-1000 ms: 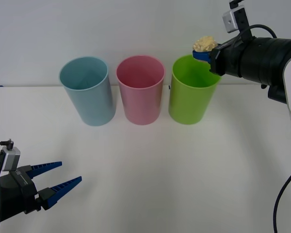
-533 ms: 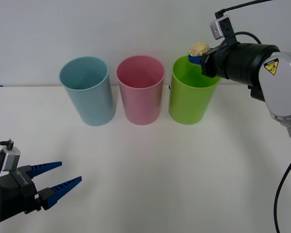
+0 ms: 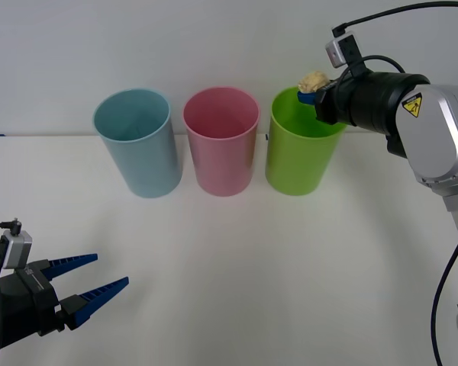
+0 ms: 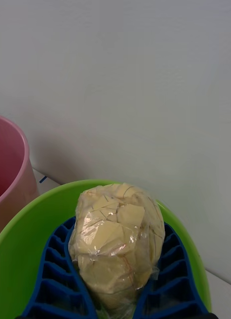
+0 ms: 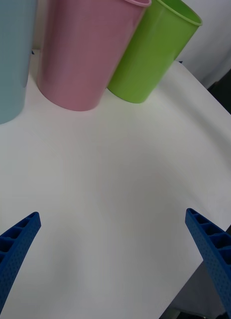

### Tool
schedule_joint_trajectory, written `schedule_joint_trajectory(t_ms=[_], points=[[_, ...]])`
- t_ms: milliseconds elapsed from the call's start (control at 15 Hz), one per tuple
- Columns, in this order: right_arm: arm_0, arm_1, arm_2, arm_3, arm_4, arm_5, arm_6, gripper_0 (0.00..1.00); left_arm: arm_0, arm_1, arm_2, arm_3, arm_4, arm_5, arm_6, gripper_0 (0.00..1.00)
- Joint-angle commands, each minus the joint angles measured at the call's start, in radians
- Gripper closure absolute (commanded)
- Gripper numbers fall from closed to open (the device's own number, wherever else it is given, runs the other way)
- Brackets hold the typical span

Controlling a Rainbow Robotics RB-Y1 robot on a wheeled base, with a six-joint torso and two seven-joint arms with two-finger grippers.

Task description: Put cans in the blue bin and PET bottles in the pink bin and trash in the green bin.

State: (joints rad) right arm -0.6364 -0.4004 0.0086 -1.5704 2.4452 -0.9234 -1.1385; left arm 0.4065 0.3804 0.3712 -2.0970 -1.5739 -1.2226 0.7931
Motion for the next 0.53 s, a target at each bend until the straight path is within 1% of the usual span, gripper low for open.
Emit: schedule_joint_trajectory(t_ms=[67,267,333,400,467,533], points=[[0.001,0.000,0.010,0.006,0.000,0.000,0.003,1.00,0.000,0.000,0.000,0.000,0.000,0.000,0.000,0.00],[0.000,0.000,0.016,0.010,0.000,0.000,0.009,1.00,0.000,0.000,0.000,0.000,0.000,0.000,0.000,0.00],[0.000,0.000,0.016,0.009,0.000,0.000,0.011,0.98,0.000,0.000,0.000,0.000,0.000,0.000,0.000,0.00],[-0.003,0.000,0.016,0.010,0.000,0.005,0.014,0.40,0.000,0.000,0.000,0.000,0.000,0.000,0.000,0.00],[0.000,0.000,0.016,0.010,0.000,0.014,0.020,0.00,0.000,0.000,0.000,0.000,0.000,0.000,0.000,0.00],[0.000,0.000,0.016,0.010,0.000,0.017,0.029,0.00,0.000,0.000,0.000,0.000,0.000,0.000,0.000,0.00]])
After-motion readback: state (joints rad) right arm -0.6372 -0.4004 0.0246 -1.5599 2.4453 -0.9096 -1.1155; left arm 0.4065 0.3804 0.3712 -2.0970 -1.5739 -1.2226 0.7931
